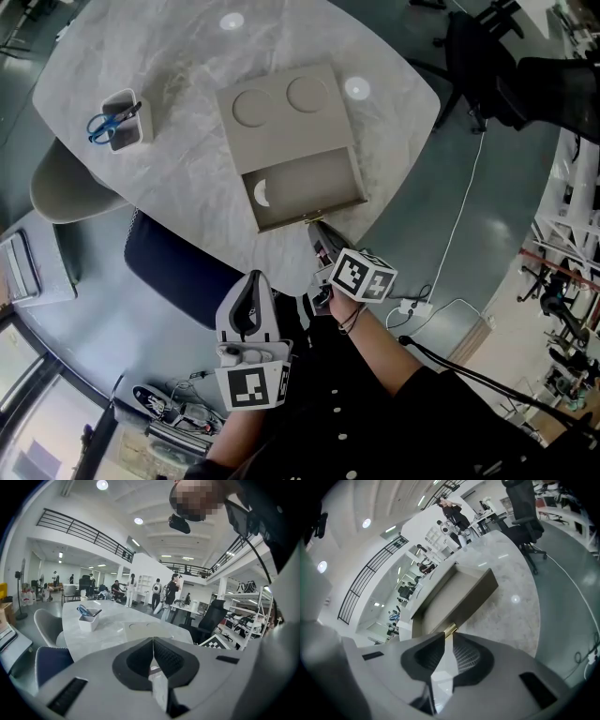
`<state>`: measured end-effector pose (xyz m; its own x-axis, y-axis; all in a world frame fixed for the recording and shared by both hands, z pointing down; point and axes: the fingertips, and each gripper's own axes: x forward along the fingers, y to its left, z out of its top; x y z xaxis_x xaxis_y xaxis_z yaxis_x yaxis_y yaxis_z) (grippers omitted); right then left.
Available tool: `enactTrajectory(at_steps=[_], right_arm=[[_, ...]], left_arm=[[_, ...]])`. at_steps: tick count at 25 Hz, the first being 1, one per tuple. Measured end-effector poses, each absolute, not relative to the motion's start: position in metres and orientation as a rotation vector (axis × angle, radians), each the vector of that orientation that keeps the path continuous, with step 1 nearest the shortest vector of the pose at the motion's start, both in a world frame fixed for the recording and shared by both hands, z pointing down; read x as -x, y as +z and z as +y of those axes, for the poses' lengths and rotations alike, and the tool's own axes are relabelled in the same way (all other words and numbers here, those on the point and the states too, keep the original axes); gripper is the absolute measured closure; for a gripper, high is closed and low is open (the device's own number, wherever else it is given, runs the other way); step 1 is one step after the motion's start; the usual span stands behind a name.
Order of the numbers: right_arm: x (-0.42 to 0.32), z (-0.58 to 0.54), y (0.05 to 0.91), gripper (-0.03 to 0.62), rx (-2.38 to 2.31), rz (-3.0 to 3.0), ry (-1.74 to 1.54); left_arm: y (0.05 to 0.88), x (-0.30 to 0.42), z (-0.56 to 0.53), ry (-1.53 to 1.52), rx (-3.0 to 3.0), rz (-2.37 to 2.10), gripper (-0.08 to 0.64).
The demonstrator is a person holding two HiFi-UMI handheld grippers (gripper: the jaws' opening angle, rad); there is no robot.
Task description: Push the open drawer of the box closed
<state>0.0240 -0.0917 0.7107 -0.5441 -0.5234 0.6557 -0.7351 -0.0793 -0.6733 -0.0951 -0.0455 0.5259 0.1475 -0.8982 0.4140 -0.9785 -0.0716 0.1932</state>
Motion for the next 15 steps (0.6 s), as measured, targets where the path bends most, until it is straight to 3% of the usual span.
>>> enactTrajectory(at_steps=[15], right_arm=[[-0.002,-0.148,0.703,0.549,-1.378,-2.051,1.635]], left_arm=[[0.525,0.101,-0.065,0.249,-2.011,-1.8,0.543]])
